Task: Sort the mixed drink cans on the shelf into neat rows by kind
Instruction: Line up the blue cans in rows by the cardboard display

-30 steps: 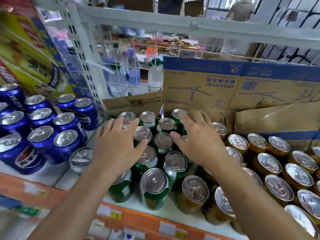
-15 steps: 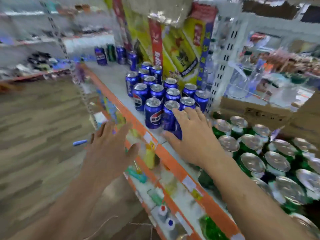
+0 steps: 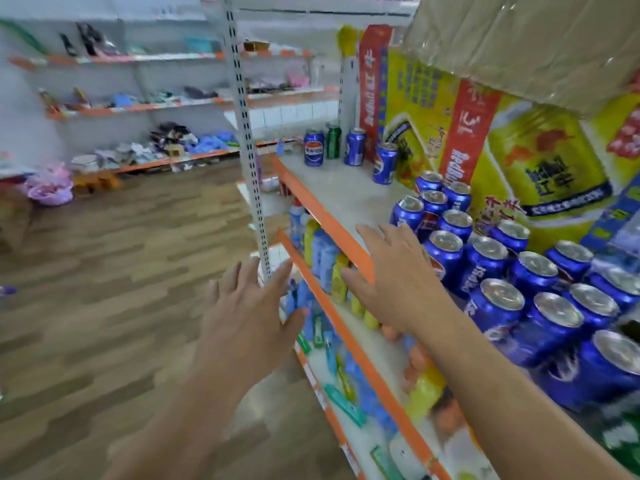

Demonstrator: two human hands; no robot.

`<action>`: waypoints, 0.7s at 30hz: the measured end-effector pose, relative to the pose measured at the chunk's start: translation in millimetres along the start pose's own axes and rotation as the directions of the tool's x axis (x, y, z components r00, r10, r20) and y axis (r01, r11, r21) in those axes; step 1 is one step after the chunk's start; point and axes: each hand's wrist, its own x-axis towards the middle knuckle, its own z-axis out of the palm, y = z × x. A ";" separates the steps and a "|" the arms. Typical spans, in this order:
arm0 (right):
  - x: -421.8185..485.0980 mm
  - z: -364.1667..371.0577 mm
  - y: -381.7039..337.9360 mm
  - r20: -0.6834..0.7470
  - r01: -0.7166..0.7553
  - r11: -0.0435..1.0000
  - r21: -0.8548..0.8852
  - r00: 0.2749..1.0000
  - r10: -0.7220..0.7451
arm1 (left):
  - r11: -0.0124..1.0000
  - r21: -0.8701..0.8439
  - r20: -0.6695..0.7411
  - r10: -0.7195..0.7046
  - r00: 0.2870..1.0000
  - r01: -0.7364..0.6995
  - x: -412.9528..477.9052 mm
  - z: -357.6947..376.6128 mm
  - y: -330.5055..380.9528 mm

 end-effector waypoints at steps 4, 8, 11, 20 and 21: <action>47.3 12.6 -10.9 0.006 -0.037 0.999 -0.031 0.999 0.037 | 1.000 -0.001 0.008 -0.003 1.000 0.003 42.2 11.0 -32.1; 101.5 24.4 -8.1 -0.024 -0.066 0.997 -0.033 0.998 0.065 | 1.000 -0.027 0.066 0.007 0.998 -0.005 90.7 17.5 -52.1; 145.6 27.0 -3.5 -0.052 -0.101 0.995 -0.025 0.994 0.099 | 0.999 -0.009 0.037 0.043 0.998 -0.043 137.4 27.5 -63.0; 280.1 29.7 35.8 -0.136 -0.233 0.972 -0.041 0.965 0.225 | 0.983 -0.032 0.032 0.183 0.983 -0.182 309.6 56.5 -70.0; 292.6 30.1 38.0 -0.122 -0.253 0.967 -0.042 0.961 0.246 | 0.981 -0.031 0.032 0.193 0.981 -0.192 327.7 59.9 -70.8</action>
